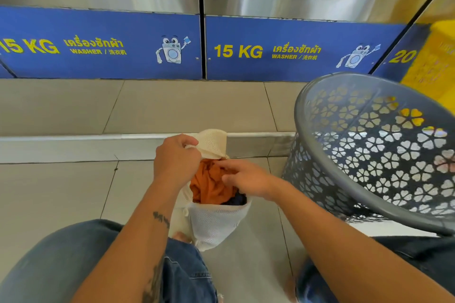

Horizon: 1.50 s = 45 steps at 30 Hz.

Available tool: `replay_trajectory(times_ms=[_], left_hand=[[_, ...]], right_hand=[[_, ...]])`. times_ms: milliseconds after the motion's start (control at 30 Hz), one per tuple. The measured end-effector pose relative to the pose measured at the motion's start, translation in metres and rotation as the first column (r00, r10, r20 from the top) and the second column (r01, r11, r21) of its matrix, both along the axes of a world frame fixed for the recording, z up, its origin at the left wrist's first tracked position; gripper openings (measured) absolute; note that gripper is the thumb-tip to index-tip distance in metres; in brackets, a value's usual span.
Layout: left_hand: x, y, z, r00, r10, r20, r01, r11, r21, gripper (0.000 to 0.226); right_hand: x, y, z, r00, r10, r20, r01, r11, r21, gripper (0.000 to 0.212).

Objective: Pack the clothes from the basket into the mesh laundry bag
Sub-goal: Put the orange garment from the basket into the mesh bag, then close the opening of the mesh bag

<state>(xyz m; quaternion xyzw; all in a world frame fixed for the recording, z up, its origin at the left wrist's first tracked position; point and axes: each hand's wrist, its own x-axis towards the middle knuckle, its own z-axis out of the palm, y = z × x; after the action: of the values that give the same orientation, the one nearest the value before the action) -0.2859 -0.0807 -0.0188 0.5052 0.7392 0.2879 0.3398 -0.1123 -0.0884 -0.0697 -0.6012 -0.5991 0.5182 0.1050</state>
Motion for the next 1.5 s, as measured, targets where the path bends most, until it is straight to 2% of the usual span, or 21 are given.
replay_trajectory(times_ms=[100,167,300,400,500,600,633,700,767,833,900,1000,1133,1200,1267,1400,1500], left_hand=[[-0.001,-0.008,0.003,0.999,-0.028,-0.016,0.028,0.999,-0.041,0.037],[-0.002,-0.014,0.006,0.998,-0.054,-0.032,0.052,0.996,-0.07,0.034],[-0.005,-0.022,0.011,0.991,-0.12,-0.063,0.111,0.985,-0.133,0.023],[-0.006,-0.023,0.009,0.98,-0.182,-0.085,0.163,0.968,-0.193,0.021],[-0.006,-0.02,0.006,0.962,-0.257,-0.095,0.22,0.932,-0.289,0.021],[-0.001,-0.006,0.002,0.933,-0.322,-0.16,0.251,0.902,-0.352,0.05],[0.001,0.0,-0.001,0.917,-0.347,-0.196,0.269,0.903,-0.336,0.06],[0.011,0.016,-0.007,0.864,-0.417,-0.281,0.359,0.903,-0.238,0.064],[0.024,0.03,-0.011,0.821,-0.481,-0.308,0.472,0.875,-0.111,0.057],[0.039,0.04,-0.015,0.826,-0.507,-0.246,0.514,0.857,-0.041,0.052],[0.051,0.046,-0.018,0.834,-0.5,-0.232,0.496,0.865,-0.08,0.052],[0.061,0.049,-0.022,0.824,-0.469,-0.318,0.427,0.883,-0.196,0.044],[0.061,0.039,-0.02,0.8,-0.479,-0.36,0.42,0.877,-0.235,0.013],[0.061,0.033,-0.015,0.818,-0.478,-0.32,0.43,0.878,-0.212,0.014],[0.06,0.026,-0.006,0.886,-0.412,-0.215,0.388,0.91,-0.144,0.018],[0.052,0.007,0.021,0.983,-0.182,0.038,0.181,0.983,0.02,0.016],[0.046,-0.006,0.04,0.968,-0.011,0.25,0.003,1.0,0.031,0.009]], right_hand=[[0.012,0.002,0.013,0.981,-0.191,0.027,0.186,0.975,0.121,0.034],[0.016,0.005,0.014,0.968,-0.235,0.089,0.22,0.964,0.152,0.039],[0.006,0.008,0.005,0.971,-0.179,0.157,0.161,0.98,0.117,0.048],[-0.004,0.01,-0.012,0.982,-0.13,0.14,0.112,0.986,0.127,0.037],[-0.004,0.016,-0.028,0.977,-0.157,0.145,0.134,0.978,0.156,0.026],[0.004,0.021,-0.035,0.965,-0.224,0.137,0.191,0.957,0.219,0.013],[0.006,0.022,-0.037,0.964,-0.234,0.128,0.199,0.95,0.239,0.011],[0.01,0.025,-0.04,0.966,-0.232,0.11,0.194,0.94,0.281,0.012],[0.013,0.027,-0.044,0.967,-0.235,0.1,0.191,0.924,0.33,0.013],[0.015,0.027,-0.049,0.968,-0.231,0.102,0.176,0.906,0.384,0.012],[0.017,0.025,-0.051,0.972,-0.218,0.09,0.162,0.894,0.418,0.012],[0.024,0.019,-0.048,0.976,-0.207,0.065,0.154,0.873,0.463,0.01],[0.032,0.003,-0.037,0.981,-0.192,0.04,0.147,0.855,0.497,0.009],[0.034,-0.004,-0.03,0.981,-0.188,0.039,0.142,0.85,0.507,0.009],[0.033,-0.011,-0.018,0.982,-0.185,0.021,0.143,0.821,0.552,0.01],[0.03,-0.015,0.022,0.99,-0.137,0.015,0.091,0.729,0.678,0.012],[0.025,-0.018,0.052,0.994,-0.094,0.058,0.018,0.659,0.752,0.014]])
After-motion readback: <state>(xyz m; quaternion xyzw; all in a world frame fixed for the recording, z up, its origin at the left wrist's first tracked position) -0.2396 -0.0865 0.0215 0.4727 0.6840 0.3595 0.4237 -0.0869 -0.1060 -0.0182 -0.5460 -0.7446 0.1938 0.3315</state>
